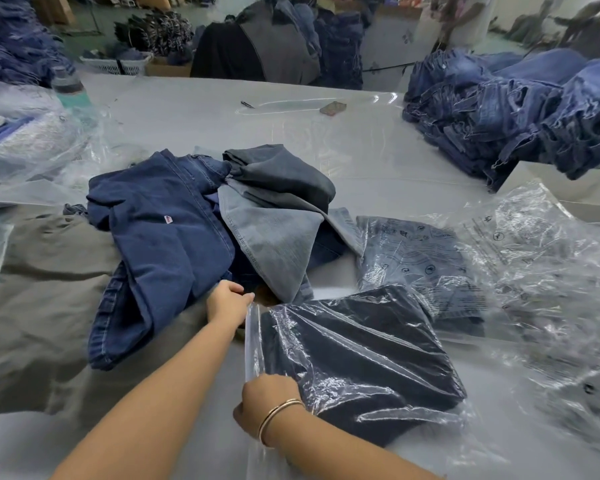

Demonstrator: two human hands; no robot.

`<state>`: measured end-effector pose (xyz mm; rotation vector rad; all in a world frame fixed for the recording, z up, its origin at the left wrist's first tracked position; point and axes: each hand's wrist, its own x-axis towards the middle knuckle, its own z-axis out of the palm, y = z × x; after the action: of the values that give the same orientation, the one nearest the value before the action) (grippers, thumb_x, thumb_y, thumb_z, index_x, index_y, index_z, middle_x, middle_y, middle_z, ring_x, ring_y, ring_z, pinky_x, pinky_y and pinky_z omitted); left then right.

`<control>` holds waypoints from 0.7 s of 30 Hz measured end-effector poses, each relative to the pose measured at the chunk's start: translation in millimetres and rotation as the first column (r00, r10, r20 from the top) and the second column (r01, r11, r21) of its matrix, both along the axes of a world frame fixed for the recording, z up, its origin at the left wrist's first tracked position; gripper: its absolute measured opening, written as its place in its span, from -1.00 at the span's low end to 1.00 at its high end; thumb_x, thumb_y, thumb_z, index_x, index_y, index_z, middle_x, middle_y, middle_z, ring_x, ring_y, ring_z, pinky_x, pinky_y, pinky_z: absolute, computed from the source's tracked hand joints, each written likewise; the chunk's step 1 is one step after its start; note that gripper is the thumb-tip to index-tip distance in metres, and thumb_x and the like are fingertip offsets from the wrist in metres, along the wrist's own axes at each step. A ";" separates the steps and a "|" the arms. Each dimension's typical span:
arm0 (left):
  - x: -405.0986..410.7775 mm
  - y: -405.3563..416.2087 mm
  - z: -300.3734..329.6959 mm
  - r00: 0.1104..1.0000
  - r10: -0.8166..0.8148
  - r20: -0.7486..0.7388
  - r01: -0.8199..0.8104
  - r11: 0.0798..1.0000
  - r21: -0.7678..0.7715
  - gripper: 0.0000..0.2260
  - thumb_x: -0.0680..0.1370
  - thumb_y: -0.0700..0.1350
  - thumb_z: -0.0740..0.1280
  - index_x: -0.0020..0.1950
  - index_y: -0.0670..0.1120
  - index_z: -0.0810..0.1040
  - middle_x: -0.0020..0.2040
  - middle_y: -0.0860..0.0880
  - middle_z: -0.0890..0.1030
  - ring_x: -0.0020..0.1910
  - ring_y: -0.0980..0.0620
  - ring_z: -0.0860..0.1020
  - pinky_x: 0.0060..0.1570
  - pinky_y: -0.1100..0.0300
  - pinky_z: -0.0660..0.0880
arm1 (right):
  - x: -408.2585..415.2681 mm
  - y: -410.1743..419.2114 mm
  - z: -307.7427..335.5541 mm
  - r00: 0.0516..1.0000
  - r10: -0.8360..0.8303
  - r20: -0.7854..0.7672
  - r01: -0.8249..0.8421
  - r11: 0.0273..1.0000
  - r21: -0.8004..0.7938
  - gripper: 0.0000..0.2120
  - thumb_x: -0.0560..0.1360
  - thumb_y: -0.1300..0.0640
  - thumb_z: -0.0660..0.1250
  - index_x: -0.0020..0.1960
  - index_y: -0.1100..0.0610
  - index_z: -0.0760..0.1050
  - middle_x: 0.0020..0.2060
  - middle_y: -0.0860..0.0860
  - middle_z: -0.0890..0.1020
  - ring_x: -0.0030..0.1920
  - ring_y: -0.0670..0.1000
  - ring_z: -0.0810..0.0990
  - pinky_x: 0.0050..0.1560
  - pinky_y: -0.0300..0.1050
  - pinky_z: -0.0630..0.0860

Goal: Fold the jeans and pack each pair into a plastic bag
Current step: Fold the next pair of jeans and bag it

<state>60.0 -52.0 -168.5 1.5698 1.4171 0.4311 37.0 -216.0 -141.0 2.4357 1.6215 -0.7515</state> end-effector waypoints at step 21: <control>-32.4 -93.3 -34.8 0.958 0.027 0.285 0.170 0.747 -0.643 -0.65 0.42 -0.03 0.50 0.09 -0.21 0.61 -0.10 -0.23 0.69 -0.09 -0.22 0.66 0.04 -0.03 0.58 | 225.6 -167.1 -19.1 0.305 -0.826 -0.474 0.926 0.374 -0.057 -0.43 0.38 0.20 0.49 0.31 0.31 0.36 0.06 0.15 0.55 -0.03 0.12 0.52 0.09 -0.05 0.45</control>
<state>27.6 -145.2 -203.2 0.9249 1.1072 0.0632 262.6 -383.1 -160.1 3.4867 0.1138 -1.3575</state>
